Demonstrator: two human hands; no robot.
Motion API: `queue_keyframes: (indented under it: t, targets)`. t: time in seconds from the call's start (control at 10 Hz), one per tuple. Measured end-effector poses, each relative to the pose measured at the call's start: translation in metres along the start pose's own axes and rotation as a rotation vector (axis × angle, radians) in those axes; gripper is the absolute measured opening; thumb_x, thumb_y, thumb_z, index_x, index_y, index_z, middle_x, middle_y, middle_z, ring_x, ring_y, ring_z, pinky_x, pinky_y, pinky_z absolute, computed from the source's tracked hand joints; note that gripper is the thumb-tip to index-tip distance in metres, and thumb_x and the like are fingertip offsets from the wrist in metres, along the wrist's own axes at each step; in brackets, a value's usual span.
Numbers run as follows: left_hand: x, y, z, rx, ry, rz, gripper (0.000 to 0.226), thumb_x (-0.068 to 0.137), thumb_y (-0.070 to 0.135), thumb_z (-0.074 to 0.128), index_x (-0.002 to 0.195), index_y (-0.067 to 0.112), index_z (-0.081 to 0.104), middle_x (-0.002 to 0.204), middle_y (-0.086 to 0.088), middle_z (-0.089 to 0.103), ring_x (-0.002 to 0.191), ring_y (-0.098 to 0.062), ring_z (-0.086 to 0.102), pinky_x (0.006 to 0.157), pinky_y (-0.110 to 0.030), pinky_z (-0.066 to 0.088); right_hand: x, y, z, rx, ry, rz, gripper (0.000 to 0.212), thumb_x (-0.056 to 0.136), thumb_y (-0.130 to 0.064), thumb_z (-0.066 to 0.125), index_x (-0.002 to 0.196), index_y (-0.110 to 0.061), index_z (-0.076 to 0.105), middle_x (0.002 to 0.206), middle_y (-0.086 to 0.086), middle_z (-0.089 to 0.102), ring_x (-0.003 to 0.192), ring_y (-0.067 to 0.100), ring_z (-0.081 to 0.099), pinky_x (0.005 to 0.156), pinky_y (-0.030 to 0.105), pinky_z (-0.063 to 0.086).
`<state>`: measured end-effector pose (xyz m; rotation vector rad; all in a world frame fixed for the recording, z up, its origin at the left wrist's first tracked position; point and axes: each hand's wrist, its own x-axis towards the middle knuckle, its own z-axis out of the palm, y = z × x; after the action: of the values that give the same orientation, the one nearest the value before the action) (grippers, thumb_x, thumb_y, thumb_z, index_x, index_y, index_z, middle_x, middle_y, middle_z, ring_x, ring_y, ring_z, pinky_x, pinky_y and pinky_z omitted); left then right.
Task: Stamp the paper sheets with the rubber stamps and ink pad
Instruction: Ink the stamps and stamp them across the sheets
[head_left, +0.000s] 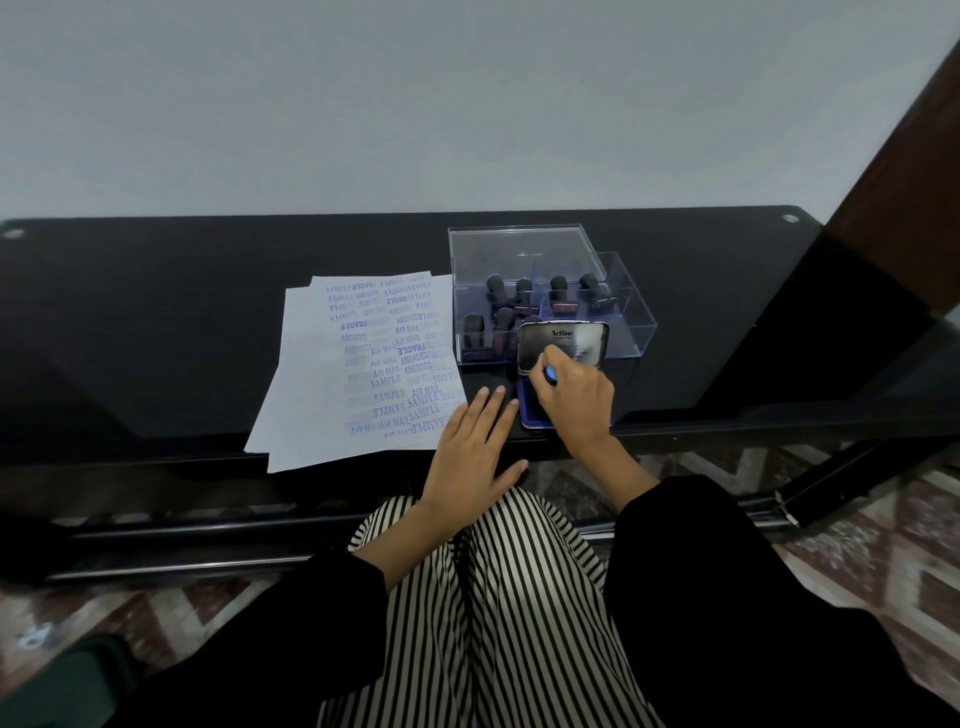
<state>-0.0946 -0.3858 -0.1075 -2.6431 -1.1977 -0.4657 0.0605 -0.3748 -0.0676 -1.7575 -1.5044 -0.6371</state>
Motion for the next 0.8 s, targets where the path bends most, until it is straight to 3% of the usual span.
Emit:
queue_keyframes:
  t: [0.1, 0.2, 0.3, 0.8]
  targets:
    - [0.0002, 0.0002, -0.0004, 0.0, -0.003, 0.004, 0.067, 0.085, 0.053, 0.032, 0.134, 0.011, 0.048, 0.139, -0.009, 0.05, 0.13, -0.024, 0.046, 0.105, -0.042, 0.037, 0.0029, 0.0008, 0.0012, -0.012, -0.041, 0.018, 0.026, 0.08, -0.021, 0.053, 0.056, -0.013, 0.05, 0.035, 0.001, 0.043, 0.028, 0.018, 0.042, 0.034, 0.016, 0.023]
    - [0.0003, 0.0, -0.0012, -0.004, -0.016, 0.001, 0.067, 0.085, 0.053, 0.032, 0.134, 0.011, 0.048, 0.139, -0.009, 0.05, 0.13, -0.024, 0.046, 0.105, -0.043, 0.037, 0.0044, 0.0003, 0.0003, -0.017, -0.086, 0.036, 0.026, 0.07, -0.011, 0.074, 0.057, -0.011, 0.052, 0.036, 0.003, 0.045, 0.029, 0.02, 0.044, 0.035, 0.015, 0.024]
    - [0.0003, 0.0006, -0.0022, -0.002, -0.031, 0.0, 0.067, 0.085, 0.053, 0.031, 0.134, 0.011, 0.049, 0.139, -0.009, 0.05, 0.13, -0.024, 0.047, 0.105, -0.042, 0.037, 0.0042, -0.0011, -0.0013, -0.02, -0.106, 0.049, 0.029, 0.067, -0.01, 0.077, 0.056, -0.011, 0.051, 0.036, 0.004, 0.044, 0.028, 0.021, 0.043, 0.032, 0.017, 0.027]
    - [0.0, 0.0001, -0.0064, -0.038, -0.105, -0.012, 0.068, 0.084, 0.054, 0.03, 0.134, 0.012, 0.049, 0.139, -0.008, 0.05, 0.129, -0.023, 0.047, 0.104, -0.042, 0.039, -0.0003, -0.0013, -0.006, 0.042, -0.116, 0.026, 0.023, 0.076, -0.015, 0.065, 0.06, -0.011, 0.05, 0.04, 0.002, 0.048, 0.031, 0.018, 0.046, 0.032, 0.021, 0.035]
